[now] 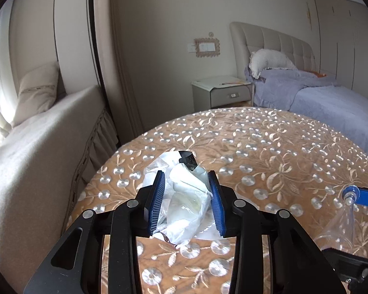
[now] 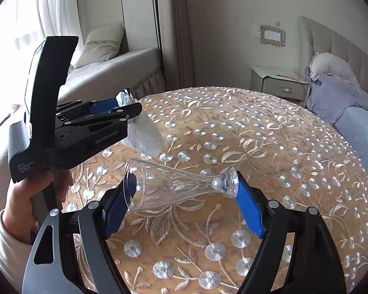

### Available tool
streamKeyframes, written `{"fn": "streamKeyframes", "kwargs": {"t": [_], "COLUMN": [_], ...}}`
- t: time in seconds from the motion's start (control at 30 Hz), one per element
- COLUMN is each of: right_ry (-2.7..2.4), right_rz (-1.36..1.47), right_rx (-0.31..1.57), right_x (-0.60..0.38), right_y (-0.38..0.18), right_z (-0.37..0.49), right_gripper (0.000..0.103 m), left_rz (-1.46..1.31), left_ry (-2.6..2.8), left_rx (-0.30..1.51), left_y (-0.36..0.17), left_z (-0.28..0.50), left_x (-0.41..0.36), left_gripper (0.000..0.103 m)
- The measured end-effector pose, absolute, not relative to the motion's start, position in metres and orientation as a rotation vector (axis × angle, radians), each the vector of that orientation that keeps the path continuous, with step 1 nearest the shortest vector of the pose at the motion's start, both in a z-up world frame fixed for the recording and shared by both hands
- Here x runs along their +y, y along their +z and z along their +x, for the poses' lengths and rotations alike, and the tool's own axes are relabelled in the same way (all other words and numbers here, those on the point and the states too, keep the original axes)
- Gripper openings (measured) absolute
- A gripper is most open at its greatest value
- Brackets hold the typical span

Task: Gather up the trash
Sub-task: 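Carry white bag and clear cup over the white bin and release both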

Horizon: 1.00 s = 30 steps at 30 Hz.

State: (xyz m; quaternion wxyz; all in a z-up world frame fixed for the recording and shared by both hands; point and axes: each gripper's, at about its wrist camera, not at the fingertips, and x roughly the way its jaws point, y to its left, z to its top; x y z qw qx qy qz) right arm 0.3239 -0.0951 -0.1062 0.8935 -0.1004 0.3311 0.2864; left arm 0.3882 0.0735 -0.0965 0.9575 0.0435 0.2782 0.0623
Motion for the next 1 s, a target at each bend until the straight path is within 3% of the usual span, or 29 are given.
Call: {"fn": "streamKeyframes", "kwargs": {"t": [0.33,1.0], "right_ry": [0.48,0.056], "right_rz": [-0.163,-0.018], "right_rx": [0.606,0.594], "right_x": [-0.181,-0.381], "right_y": [-0.071,-0.093], "right_z": [0.257,0.146], "right_gripper": [0.079,0.079], "left_rz": [0.068,0.144], "left_ry": [0.033,-0.393], "left_rx": [0.484,0.518], "left_y": [-0.072,-0.117], "left_z": [0.309,0.233], "left_x": [-0.002,-0.204], "left_gripper": [0.035,0.036]}}
